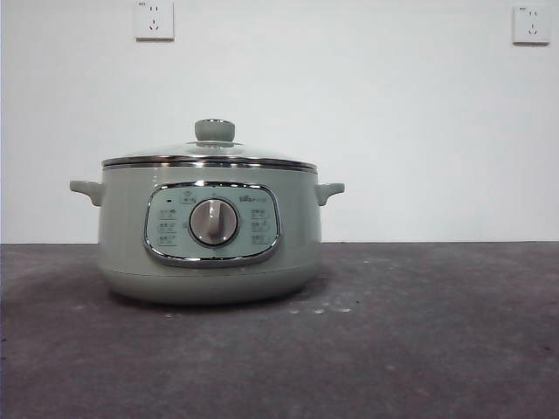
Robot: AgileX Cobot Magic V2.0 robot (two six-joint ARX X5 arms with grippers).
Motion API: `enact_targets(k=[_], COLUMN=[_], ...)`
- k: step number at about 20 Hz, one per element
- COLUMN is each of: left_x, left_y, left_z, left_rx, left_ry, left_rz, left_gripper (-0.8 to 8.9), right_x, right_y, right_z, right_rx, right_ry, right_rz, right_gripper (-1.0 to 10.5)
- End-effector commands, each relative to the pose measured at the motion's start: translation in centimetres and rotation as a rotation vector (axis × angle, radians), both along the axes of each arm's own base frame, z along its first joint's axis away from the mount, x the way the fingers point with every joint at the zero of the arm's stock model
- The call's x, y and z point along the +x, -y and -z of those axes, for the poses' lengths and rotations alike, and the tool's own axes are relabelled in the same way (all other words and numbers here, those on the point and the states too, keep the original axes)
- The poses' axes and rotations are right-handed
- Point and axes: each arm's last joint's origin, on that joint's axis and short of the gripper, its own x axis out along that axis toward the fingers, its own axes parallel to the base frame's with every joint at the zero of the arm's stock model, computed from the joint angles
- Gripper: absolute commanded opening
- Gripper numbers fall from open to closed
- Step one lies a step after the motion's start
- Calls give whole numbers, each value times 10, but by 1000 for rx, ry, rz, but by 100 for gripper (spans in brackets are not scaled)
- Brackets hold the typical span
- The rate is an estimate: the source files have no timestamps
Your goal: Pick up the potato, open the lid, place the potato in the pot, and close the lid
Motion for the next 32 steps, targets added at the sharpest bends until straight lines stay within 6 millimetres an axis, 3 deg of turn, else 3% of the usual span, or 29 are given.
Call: enact_targets(k=[1,5,10,15,29,32], left_x=[4,0,-4,-6,-3,-2], left_y=[-2,-4,-4,-3,-4,-4], left_z=[68,146,194,209,214,215], left_rx=[-68,-147,-216,-252,-272,-272], left_ry=[-105,-148,-184,-218,-290,-297], left_rz=[-30,-109,-122,-125,-132,-133], left_gripper=[-4,-4,-4,-4,-4,-4], right_x=[0,0,0,0,0,2], right_y=[0,0,0,0,0,5], right_z=[4,4,4,4,4,3], right_rx=[-16,-16,-16,-16,-17,-154], right_ry=[-30,-30,-30,-30,-29,72], right_rz=[6,6,6,6,7,113], right_gripper=[2,2,2,2,2,1])
